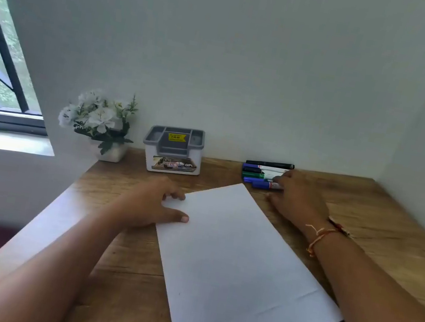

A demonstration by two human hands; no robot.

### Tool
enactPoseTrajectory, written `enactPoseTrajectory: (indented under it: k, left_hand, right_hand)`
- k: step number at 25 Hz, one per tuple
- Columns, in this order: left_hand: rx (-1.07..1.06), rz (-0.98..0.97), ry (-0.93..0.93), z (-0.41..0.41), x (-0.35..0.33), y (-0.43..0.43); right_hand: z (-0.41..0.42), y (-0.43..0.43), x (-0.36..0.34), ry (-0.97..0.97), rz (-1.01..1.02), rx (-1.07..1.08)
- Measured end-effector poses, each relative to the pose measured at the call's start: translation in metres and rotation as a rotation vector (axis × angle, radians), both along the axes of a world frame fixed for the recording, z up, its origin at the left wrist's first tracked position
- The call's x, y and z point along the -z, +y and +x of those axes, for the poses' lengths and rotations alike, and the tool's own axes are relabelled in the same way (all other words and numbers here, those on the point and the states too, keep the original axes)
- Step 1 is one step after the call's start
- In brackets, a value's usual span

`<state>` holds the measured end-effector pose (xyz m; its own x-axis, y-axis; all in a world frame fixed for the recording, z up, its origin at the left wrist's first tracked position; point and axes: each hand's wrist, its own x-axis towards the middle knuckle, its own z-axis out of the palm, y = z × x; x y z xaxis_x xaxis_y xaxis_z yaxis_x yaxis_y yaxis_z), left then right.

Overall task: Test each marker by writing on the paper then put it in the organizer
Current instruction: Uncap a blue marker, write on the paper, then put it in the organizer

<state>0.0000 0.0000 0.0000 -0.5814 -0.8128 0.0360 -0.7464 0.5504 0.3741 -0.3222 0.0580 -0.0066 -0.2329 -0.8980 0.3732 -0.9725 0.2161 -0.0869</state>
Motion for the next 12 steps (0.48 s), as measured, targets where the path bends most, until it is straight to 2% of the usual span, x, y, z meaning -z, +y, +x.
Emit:
enactPoseTrajectory:
  k: [4, 12]
  left_hand:
    - [-0.031, -0.024, -0.096, 0.0023, 0.0012, -0.0040]
    - [-0.040, 0.034, -0.010, 0.0006, 0.0014, -0.0029]
  right_hand:
    - [0.0022, -0.0027, 0.0054, -0.008, -0.010, -0.055]
    - [0.0059, -0.0040, -0.0014, -0.040, 0.054, -0.083]
